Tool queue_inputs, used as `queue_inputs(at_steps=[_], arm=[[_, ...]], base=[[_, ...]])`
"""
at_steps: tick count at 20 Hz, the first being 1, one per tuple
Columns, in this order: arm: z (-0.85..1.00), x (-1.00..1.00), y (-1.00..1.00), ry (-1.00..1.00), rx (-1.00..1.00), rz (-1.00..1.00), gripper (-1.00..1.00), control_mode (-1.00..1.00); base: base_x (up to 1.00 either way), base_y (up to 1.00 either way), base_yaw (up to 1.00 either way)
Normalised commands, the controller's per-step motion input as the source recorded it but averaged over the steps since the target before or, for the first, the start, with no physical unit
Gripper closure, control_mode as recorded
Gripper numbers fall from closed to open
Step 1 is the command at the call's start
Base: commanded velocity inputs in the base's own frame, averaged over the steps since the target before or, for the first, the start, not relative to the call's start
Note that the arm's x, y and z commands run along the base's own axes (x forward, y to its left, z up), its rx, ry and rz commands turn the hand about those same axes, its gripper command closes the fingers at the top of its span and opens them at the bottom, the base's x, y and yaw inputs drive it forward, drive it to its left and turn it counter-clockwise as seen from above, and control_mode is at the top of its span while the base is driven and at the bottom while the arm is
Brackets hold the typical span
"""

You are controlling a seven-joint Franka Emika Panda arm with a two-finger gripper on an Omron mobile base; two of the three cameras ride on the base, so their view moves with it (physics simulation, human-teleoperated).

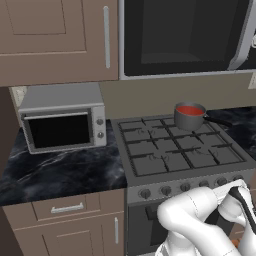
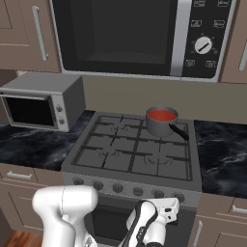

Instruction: Wait until the marinara sauce is simmered to a deep red color and then turn off the stove.

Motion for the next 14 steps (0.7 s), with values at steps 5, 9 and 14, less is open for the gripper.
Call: queue_inputs(at_steps=[5, 9, 14], arm=[[0.0, 0.0, 0.0, 0.0, 0.0, 0.0, 1.0, -1.0], [0.0, -0.17, -0.02, 0.0, 0.05, -0.02, 1.0, -1.0], [0.0, -0.17, -0.07, 0.0, 0.12, -0.1, 1.0, -1.0]], base=[[0.0, 0.0, 0.0], [0.0, 0.0, 0.0], [0.0, 0.0, 0.0]])
